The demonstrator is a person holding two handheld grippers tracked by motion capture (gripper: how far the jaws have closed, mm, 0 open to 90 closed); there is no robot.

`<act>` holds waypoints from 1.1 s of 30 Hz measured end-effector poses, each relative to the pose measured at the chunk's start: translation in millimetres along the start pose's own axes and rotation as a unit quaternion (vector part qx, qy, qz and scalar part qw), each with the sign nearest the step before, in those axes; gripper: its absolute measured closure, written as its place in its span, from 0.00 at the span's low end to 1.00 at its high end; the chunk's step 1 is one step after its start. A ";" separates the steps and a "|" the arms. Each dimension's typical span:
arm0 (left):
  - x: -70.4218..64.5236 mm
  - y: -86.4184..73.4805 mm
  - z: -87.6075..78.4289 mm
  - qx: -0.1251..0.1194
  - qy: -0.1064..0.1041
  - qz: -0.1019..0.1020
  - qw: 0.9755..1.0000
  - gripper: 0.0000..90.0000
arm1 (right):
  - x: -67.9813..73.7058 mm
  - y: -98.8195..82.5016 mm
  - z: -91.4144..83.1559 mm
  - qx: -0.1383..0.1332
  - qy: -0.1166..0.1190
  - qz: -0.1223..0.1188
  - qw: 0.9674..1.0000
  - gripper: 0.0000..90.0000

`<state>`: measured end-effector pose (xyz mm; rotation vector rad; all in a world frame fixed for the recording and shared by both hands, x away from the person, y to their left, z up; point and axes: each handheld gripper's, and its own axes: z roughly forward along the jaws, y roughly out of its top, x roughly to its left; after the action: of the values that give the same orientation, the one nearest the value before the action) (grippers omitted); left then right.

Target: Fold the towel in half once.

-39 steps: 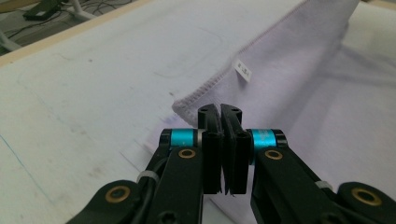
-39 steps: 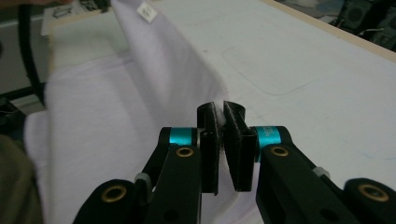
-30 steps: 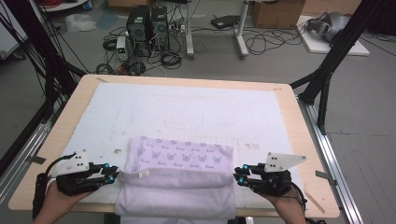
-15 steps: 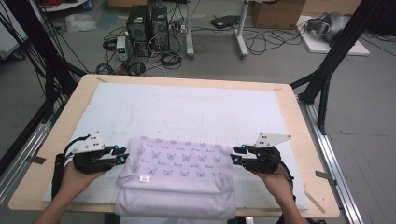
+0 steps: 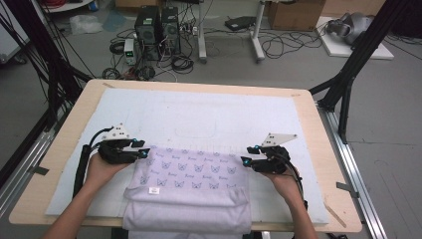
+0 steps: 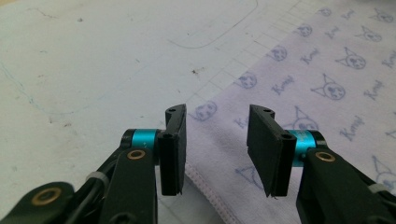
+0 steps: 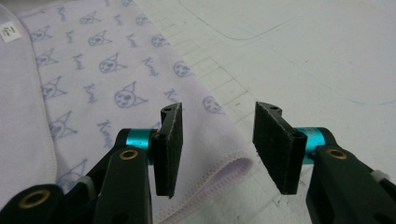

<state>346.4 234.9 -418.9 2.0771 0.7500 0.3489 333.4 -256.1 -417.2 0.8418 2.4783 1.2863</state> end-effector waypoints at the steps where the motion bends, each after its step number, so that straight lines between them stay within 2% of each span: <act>1: 0.6 -0.3 0.7 0.000 0.001 0.000 1.000 0.64 | -0.4 -0.1 0.4 -0.001 -0.002 -0.001 1.000 0.55; 3: 3.0 -1.4 3.2 0.003 -0.001 -0.007 1.000 0.61 | -1.0 -0.6 1.3 0.001 -0.006 0.001 1.000 0.52; 5: 5.0 -3.7 7.8 0.019 0.014 -0.014 1.000 0.54 | -2.2 -2.1 3.0 -0.002 -0.008 0.006 1.000 0.47; 6: 5.4 -5.1 9.7 0.023 0.020 -0.014 0.999 0.49 | -2.8 -2.8 3.9 0.001 -0.009 0.011 1.000 0.46; 7: 5.1 -6.8 11.2 0.020 0.022 -0.017 0.999 0.48 | -3.5 -3.4 5.1 0.005 -0.009 0.014 1.000 0.46; 10: 5.4 -9.3 14.1 0.030 0.031 -0.016 0.999 0.49 | -5.1 -5.5 8.8 0.006 -0.012 0.018 1.000 0.44; 15: 6.8 -15.0 21.5 0.055 0.025 -0.021 0.998 0.54 | -7.2 -9.2 14.0 0.020 -0.018 0.020 0.999 0.44; 20: 7.8 -16.8 20.7 0.051 0.024 -0.025 0.998 0.55 | -8.6 -13.9 13.7 0.017 -0.021 0.028 0.999 0.44; 24: 6.9 -16.8 20.5 0.048 0.018 -0.021 0.998 0.62 | -7.8 -16.4 20.1 0.035 -0.014 0.026 0.999 0.46; 26: 5.8 -17.0 20.3 0.047 0.014 -0.018 0.999 0.68 | -5.5 -16.3 24.4 0.048 -0.011 0.018 0.999 0.48; 30: 4.2 -17.1 20.3 0.046 0.003 -0.018 0.999 0.77 | 0.2 -15.3 28.9 0.054 -0.003 0.003 0.999 0.59; 33: 3.5 -16.9 20.4 0.046 -0.005 -0.012 0.999 0.85 | 1.5 -16.7 28.7 0.048 0.003 0.004 0.999 0.69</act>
<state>352.9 231.2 -444.5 2.1518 0.7982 0.2953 338.4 -243.4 -447.5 0.8723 2.5609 1.1819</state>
